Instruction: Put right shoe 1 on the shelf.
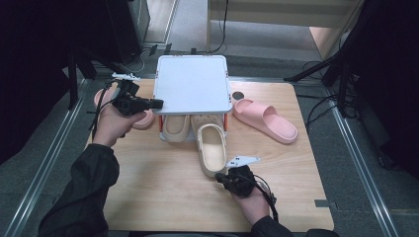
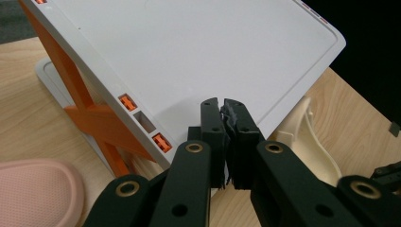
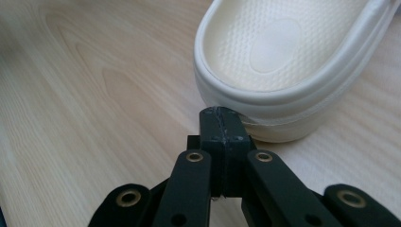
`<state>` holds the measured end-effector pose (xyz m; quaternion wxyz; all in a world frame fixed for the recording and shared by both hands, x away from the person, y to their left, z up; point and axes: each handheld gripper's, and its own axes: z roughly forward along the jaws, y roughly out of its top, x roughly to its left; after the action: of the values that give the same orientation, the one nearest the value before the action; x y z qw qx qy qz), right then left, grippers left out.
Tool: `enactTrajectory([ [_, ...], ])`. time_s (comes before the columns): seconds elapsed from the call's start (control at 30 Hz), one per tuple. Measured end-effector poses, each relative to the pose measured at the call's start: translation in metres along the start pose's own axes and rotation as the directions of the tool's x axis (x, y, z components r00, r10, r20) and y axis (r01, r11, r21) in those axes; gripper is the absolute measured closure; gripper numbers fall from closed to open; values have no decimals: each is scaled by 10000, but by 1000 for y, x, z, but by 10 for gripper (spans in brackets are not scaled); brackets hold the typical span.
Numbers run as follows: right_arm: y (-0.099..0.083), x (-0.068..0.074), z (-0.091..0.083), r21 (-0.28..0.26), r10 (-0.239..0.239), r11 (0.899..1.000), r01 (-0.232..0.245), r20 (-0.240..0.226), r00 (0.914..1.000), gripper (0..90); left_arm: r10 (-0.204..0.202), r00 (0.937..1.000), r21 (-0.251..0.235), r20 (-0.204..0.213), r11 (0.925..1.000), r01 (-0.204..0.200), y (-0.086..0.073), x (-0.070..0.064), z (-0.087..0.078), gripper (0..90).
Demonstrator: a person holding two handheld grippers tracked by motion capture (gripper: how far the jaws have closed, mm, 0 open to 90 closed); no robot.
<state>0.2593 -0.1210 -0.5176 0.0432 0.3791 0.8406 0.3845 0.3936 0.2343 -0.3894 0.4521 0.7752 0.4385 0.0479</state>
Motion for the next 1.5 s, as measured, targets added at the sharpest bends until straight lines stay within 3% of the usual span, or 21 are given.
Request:
enactTrajectory([
  [0.13, 11, 0, 5, -498, 62, 9987, -71, -177, 9998, 900, -35, 10000, 23, -60, 10000, 35, 0, -1, -1, 870],
  [0.3, 27, 0, 13, -639, -178, 9978, 191, 203, 9996, 900, 52, 9999, 40, -116, 10000, -51, 0, -4, 0, 870],
  [0.37, 34, -4, 16, -808, -138, 9966, 145, 93, 9999, 900, 45, 10000, 50, -78, 10000, -44, 0, -4, 0, 870],
  [0.47, 39, -10, 23, -681, -144, 9976, 142, -19, 9999, 900, 102, 9999, 83, -95, 9999, -101, 0, -4, 0, 870],
  [0.5, 43, -16, 28, -759, -196, 9970, 174, -283, 9994, 900, 137, 9998, 92, -132, 9999, -136, 0, -4, 0, 870],
  [0.63, 55, -19, 29, -673, -409, 9969, 419, 171, 9990, 900, 126, 9999, 77, -79, 9999, -125, 0, -5, 0, 871],
  [0.77, 66, -28, 34, -645, -283, 9975, 279, -44, 9996, 900, 186, 9998, 98, -95, 9998, -185, -1, -6, 1, 870],
  [1.1, 84, -22, 52, -514, -1008, 9936, 1005, -44, 9949, 900, 48, 10000, -48, -36, 10000, -48, -2, -7, 1, 870],
  [1.17, 85, -23, 54, -546, -1062, 9927, 1076, 278, 9940, 900, 64, 10000, -27, -35, 10000, -65, -2, -6, 1, 871],
  [1.37, 87, -40, 54, -859, -386, 9955, 410, 293, 9988, 885, -8, 10000, -69, 58, 10000, 8, -2, -5, 1, 871],
  [1.5, 91, -46, 56, -914, -346, 9951, 388, 475, 9983, 869, -19, 10000, -31, 67, 10000, 20, -2, -5, 1, 871],
])
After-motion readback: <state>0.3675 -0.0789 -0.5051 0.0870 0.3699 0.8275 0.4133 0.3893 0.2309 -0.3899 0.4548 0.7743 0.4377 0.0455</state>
